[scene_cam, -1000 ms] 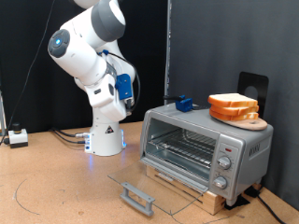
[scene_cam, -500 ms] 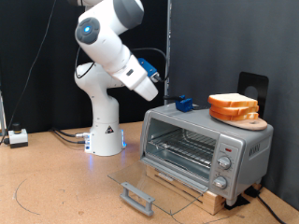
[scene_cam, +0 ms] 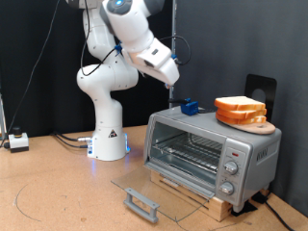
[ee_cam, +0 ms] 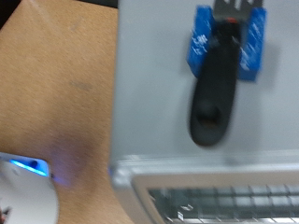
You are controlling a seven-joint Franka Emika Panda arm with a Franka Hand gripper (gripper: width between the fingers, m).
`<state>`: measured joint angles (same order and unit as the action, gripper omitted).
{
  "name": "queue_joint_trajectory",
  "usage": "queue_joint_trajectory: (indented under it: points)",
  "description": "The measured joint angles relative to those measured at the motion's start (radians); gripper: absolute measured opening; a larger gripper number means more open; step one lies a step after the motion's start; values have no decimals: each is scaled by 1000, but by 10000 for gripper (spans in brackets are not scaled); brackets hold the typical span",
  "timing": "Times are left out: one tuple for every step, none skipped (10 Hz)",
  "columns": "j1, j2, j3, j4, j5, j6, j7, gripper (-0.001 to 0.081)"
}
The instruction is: Make a piece of toast with the oven
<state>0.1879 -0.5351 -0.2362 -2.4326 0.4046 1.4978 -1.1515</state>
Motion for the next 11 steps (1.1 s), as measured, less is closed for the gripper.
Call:
queue_joint_trajectory:
  points:
    - [0,-13,12,0,0,-19,30,810]
    - [0,-12,11,-1,0,-17,26,810]
    - [1,-22,16,-9,9,15,-4,810]
    - [3,-49,28,-26,28,47,-22,810]
    - [4,-87,43,-51,51,68,-20,810]
    - [3,-128,59,-82,72,84,13,810]
    - [-1,-165,77,-118,88,115,71,810]
    - [-11,-190,102,-156,92,169,140,810]
    - [-16,-197,126,-184,91,213,176,810]
    - [-17,-194,141,-201,91,244,180,810]
    - [-11,-190,148,-206,91,250,162,810]
